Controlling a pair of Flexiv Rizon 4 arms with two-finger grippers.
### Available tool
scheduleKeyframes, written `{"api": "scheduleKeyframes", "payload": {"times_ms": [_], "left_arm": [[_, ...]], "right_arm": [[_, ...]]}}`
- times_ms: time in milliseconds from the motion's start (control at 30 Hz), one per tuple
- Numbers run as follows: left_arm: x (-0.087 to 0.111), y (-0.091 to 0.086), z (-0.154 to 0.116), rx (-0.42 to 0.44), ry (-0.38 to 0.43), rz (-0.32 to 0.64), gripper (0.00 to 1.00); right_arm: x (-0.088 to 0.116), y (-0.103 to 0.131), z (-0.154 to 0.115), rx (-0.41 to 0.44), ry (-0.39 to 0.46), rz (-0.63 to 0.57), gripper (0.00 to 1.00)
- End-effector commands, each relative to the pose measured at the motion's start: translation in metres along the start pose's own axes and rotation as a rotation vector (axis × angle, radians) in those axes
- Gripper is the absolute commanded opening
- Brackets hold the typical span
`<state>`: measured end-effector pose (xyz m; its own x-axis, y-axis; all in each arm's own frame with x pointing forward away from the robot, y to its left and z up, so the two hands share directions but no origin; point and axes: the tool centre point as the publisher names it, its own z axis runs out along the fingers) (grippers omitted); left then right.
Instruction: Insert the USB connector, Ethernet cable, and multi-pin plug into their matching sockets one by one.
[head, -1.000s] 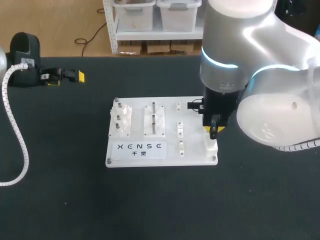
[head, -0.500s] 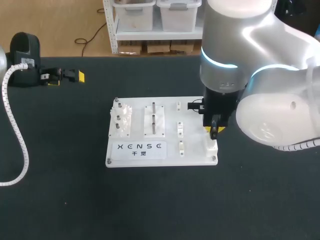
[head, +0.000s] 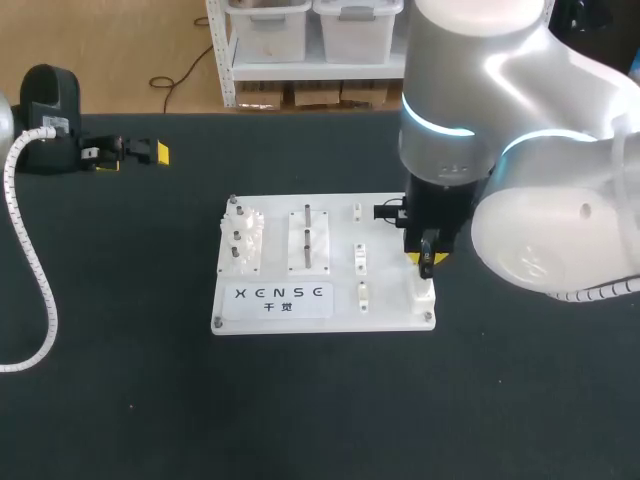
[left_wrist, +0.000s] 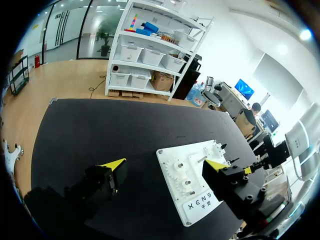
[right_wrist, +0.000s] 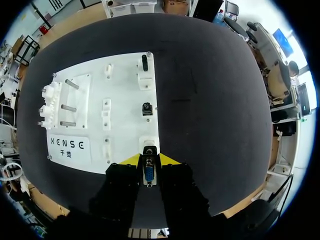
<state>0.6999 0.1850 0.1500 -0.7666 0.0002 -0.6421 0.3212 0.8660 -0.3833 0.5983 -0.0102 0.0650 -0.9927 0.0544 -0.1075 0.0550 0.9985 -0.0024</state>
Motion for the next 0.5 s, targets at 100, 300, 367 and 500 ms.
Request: {"api": "scheduleKeyframes", "payload": {"times_ms": [100, 300, 367, 500], "left_arm": [[0.0000, 0.0000, 0.0000, 0.000, 0.000, 0.000, 1.00], [0.0000, 0.0000, 0.0000, 0.000, 0.000, 0.000, 1.00], [0.0000, 0.0000, 0.0000, 0.000, 0.000, 0.000, 1.00], [0.0000, 0.0000, 0.0000, 0.000, 0.000, 0.000, 1.00]], "right_arm": [[0.0015, 0.0005, 0.0025, 0.001, 0.003, 0.001, 0.00], [0.0024, -0.0003, 0.0022, 0.002, 0.004, 0.003, 0.00], [0.0026, -0.0003, 0.0022, 0.000, 0.004, 0.003, 0.00], [0.0031, -0.0001, 0.0020, -0.002, 0.007, 0.000, 0.00]]}}
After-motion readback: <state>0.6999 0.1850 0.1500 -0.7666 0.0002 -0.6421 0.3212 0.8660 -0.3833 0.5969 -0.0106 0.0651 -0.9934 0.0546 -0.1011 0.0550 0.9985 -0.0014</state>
